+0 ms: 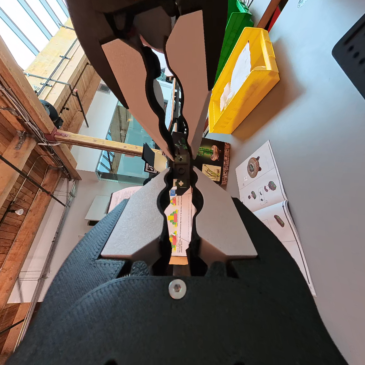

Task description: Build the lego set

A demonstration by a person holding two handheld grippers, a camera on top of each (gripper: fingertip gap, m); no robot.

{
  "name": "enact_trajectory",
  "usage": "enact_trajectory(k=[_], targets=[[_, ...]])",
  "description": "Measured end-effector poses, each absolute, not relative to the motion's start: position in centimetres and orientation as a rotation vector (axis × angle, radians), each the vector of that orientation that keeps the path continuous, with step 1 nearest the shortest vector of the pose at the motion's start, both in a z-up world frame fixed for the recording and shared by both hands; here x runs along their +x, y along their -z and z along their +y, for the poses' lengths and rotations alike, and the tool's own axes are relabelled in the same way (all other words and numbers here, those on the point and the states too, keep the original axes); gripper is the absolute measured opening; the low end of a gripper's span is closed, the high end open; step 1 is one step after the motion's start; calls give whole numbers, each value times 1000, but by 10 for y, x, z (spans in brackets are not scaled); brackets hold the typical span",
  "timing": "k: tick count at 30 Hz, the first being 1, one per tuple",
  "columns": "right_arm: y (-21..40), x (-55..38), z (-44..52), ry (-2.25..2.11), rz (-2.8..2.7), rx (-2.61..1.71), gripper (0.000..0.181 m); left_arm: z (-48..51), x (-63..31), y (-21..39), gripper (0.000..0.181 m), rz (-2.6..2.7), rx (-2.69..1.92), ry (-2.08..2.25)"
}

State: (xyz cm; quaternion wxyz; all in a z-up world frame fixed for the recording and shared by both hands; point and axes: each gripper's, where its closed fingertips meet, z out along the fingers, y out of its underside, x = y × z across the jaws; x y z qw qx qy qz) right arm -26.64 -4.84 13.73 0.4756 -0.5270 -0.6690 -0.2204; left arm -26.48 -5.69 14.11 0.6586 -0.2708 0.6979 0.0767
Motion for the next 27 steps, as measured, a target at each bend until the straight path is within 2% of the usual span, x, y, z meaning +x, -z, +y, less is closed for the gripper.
enact_trajectory(k=[27], targets=[[-125,-266,-44,581,-1614,-1253,12,-52,-262,-128,14,1630,-660,-176]])
